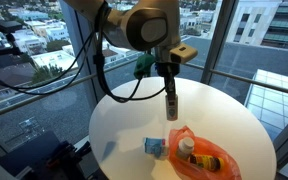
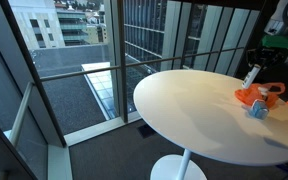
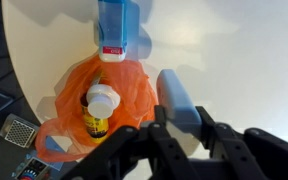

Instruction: Put the roll on stick inside the plastic bag

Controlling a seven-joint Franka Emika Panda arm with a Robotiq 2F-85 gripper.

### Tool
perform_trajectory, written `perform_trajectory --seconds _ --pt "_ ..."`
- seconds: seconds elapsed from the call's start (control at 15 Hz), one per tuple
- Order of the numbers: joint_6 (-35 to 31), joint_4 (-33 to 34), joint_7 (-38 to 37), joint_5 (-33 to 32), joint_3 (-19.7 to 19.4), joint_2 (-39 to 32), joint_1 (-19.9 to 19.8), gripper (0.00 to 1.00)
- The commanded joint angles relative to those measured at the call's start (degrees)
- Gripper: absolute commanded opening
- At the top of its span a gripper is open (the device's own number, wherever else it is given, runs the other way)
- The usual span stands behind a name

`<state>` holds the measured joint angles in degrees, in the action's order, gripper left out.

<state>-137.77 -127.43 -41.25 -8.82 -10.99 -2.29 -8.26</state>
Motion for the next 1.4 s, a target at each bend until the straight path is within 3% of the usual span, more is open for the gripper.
perform_trajectory --seconds 0.0,0.53,1.33 --pt "1.7 2.9 -1.3 0.5 -1.1 0.9 -1.6 0.11" --pt "1.4 4.6 -0.9 0.9 -4.3 -0.1 -5.4 0.11" --pt "1.7 4.9 0.8 2.7 -7.2 -4.6 -7.4 0.11"
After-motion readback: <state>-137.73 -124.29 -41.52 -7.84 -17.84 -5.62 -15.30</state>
